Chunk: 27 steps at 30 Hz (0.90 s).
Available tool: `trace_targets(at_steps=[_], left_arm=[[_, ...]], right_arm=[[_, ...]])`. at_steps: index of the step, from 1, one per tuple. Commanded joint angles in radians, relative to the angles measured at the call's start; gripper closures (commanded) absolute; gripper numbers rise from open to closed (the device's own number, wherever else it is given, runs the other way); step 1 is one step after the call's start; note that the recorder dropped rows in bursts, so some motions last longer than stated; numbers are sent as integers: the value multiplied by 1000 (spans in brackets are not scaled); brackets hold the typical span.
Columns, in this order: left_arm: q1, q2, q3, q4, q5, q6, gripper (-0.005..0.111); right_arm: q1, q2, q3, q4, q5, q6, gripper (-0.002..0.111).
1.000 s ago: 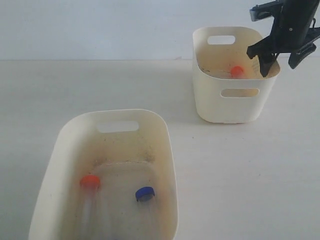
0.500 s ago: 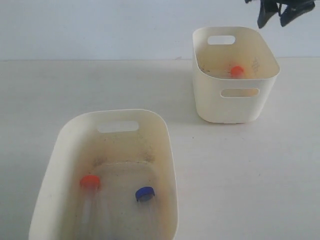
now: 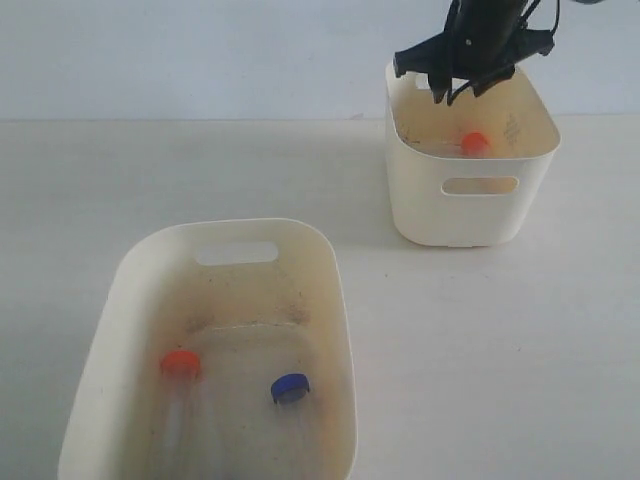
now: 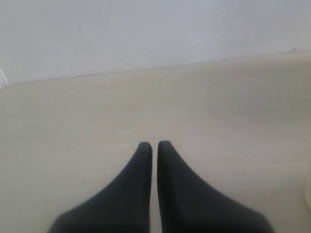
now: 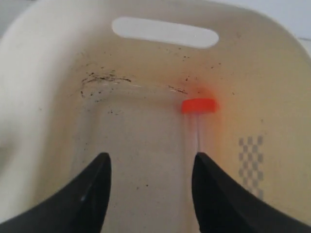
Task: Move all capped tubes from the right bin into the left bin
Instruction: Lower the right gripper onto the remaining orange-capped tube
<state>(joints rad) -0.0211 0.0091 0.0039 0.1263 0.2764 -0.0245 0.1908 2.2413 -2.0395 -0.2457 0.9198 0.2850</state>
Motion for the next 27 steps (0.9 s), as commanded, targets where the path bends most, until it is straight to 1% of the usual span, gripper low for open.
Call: trace_targets(at_steps=[1,7,12,14,17,18,27], left_arm=[[1,-2,-4,-7,-15,-12,102],[1,-2,-4,-7,-15,-12,102],[1,-2,-4,-7,-15,-12,102],[1,-2,-4,-7,-15,-12,102],[1,-2,-4,-7,-15,-12,102],[1,-2,-4,-7,-15,-12,102],[1,-2,-4,-7,-15,-12,102]], right_arm=[[-10,41,-1,-67,-34,52,60],[-11,70,-1,-165,-51,125,60],[-11,92,-1,-190,-78,134,59],[-11,103,-1,-192,-80,134,55],[-11,121,-1,-200,-82,151,45],[-11,125,-1,-205,-79,153,44],[-11,144,-1,-220,-52,174,43]])
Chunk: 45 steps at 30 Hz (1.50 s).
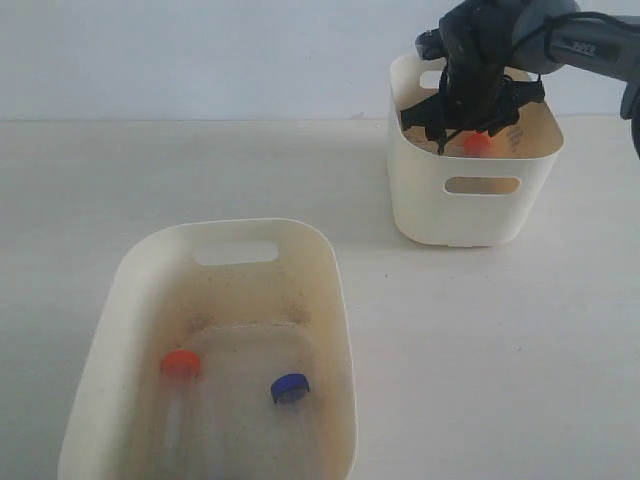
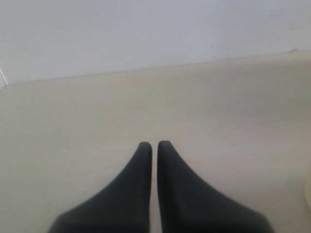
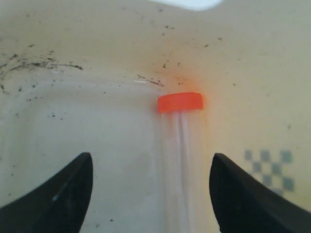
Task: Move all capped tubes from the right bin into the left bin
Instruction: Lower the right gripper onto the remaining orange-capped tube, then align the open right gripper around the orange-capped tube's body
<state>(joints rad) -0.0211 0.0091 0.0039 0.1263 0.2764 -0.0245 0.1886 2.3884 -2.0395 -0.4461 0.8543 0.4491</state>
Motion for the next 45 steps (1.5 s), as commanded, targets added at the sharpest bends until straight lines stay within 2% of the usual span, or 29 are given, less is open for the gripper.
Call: trace_targets(at_steps=[1,16,24,28,39,45], left_arm=[[1,-2,-4,-7,-15,-12,102],[1,-2,-4,-7,-15,-12,102],[1,-2,-4,-7,-15,-12,102],[1,-2,-4,-7,-15,-12,102],[1,-2,-4,-7,-15,-12,102],[1,-2,-4,-7,-15,-12,102]], right_arm=[[-9,-3,-1,-19,21,9,43],[32,-6,-3,-16,81,15,43],[54,-6,-61,-23,213,90,43],[54,-6,-69,-83,295,166,43],[62,-4,-67,-86,293,246,43],[103,-4,-67,-204,301,236,43]])
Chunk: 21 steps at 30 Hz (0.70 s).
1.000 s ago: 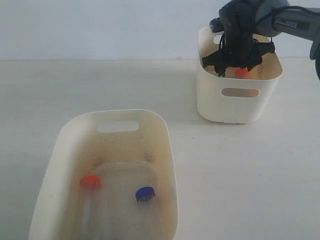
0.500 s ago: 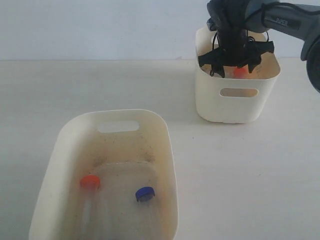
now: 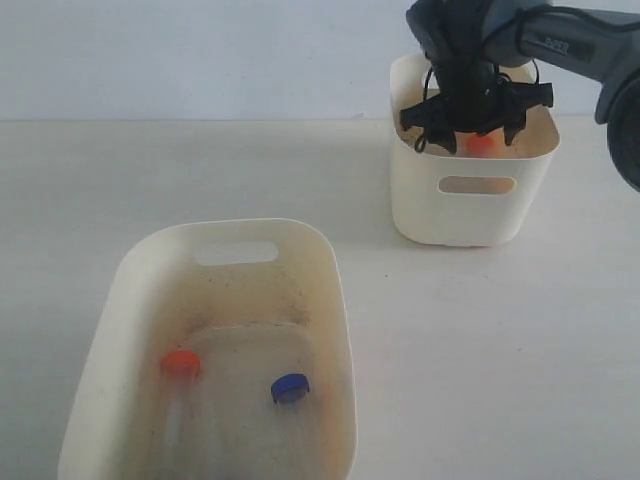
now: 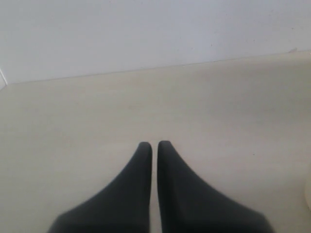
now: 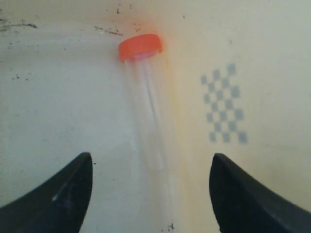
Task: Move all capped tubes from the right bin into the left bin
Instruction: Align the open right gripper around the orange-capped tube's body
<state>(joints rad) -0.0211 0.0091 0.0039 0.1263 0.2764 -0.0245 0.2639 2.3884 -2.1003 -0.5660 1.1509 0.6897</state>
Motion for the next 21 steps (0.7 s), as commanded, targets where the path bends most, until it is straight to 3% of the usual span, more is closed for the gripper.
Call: trace_targets(at_steps=[1,21], left_arm=[[1,-2,-4,-7,-15,-12,102],[1,-2,-4,-7,-15,-12,102]], right_arm=[[33,-4,-6,-94,5,-7,43],[36,-3,-6,-182,-22,13,43]])
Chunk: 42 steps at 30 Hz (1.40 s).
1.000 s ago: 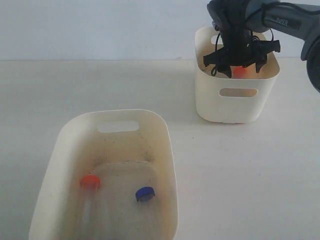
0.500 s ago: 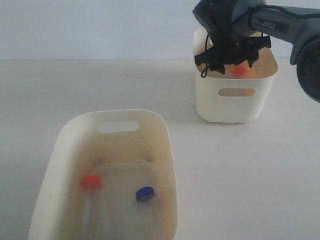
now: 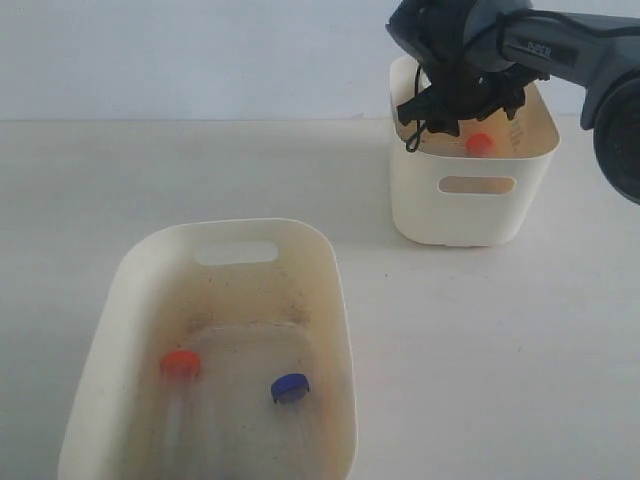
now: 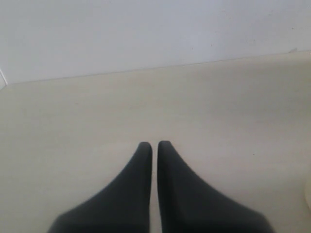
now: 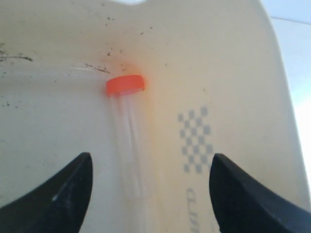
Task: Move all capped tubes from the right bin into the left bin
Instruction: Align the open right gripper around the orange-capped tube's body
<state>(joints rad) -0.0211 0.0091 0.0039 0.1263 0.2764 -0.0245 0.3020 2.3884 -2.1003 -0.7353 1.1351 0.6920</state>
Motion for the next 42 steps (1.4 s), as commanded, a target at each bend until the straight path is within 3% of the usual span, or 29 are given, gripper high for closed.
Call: trace_targets(at_steps=[1,28,38,42], left_arm=[[1,-2,-4,-7,-15,-12,102],[1,-2,-4,-7,-15,-12,102],[1,-2,-4,-7,-15,-12,102],[1,-2,-4,-7,-15,-12,102]], right_arm=[[-3,-3,-6,-13,-15,12,43],[-8,134,-6,-112,-69,69,43],[-54,160,-6,0,-55,64,43],[-62,162,-6,32,-61,32,54]])
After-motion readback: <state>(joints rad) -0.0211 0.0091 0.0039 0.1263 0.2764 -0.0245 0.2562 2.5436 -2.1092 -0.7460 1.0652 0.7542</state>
